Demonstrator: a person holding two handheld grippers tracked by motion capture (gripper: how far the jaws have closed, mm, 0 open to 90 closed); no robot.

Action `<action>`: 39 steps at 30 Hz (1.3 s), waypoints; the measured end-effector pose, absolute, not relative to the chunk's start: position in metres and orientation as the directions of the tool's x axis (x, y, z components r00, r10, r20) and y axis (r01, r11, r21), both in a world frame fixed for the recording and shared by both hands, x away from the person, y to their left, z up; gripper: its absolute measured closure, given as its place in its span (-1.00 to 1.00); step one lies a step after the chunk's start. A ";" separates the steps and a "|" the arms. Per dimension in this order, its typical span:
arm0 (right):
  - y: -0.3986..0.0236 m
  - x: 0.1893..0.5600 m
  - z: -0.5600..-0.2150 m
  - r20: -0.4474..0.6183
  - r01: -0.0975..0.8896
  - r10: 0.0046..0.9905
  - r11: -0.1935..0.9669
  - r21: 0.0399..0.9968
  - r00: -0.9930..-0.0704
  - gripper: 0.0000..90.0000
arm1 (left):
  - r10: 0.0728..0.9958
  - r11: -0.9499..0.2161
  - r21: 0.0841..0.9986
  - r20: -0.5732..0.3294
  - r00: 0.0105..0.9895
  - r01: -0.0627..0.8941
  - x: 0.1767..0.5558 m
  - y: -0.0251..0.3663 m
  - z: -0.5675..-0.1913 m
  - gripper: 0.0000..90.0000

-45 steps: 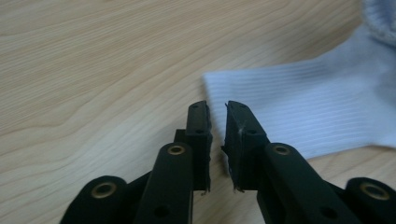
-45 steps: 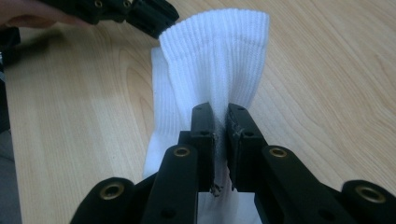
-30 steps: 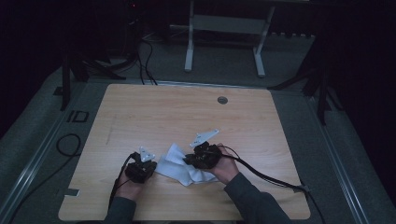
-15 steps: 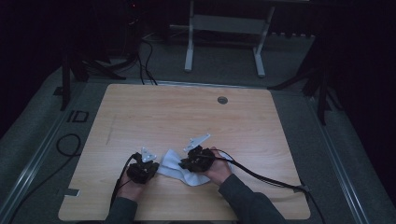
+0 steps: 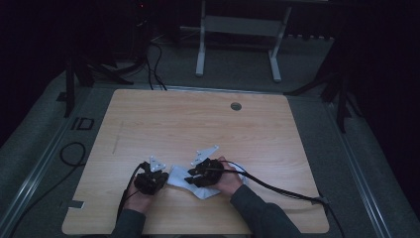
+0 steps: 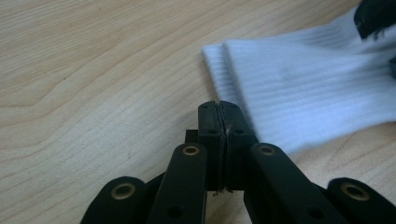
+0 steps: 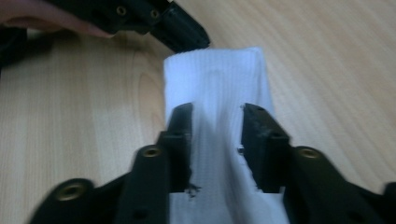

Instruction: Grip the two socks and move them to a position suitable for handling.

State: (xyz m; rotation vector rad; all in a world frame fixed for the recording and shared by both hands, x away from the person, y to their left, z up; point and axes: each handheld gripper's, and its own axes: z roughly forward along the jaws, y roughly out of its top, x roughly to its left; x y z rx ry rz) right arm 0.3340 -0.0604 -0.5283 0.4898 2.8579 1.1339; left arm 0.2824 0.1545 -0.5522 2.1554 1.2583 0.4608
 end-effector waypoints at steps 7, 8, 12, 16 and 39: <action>-0.068 0.336 -0.516 0.029 0.259 0.316 0.719 0.645 -0.948 0.18 | 0.874 -0.372 0.670 0.020 0.485 0.642 0.281 0.155 -0.545 0.95; -0.069 0.336 -0.515 0.018 0.257 0.319 0.725 0.639 -0.948 0.17 | 0.875 -0.370 0.675 0.021 0.484 0.639 0.280 0.155 -0.543 0.95; -0.073 0.335 -0.509 -0.029 0.243 0.327 0.757 0.607 -0.945 0.17 | 0.871 -0.354 0.705 0.009 0.491 0.615 0.277 0.155 -0.535 0.95; -0.078 0.330 -0.502 -0.080 0.236 0.347 0.772 0.589 -0.934 0.17 | 0.855 -0.374 0.717 0.021 0.518 0.588 0.275 0.149 -0.530 0.95; -0.134 0.342 -0.490 -0.136 0.351 0.507 0.742 0.572 -0.851 0.26 | 0.842 -0.427 0.673 0.052 0.537 0.604 0.279 0.140 -0.544 0.94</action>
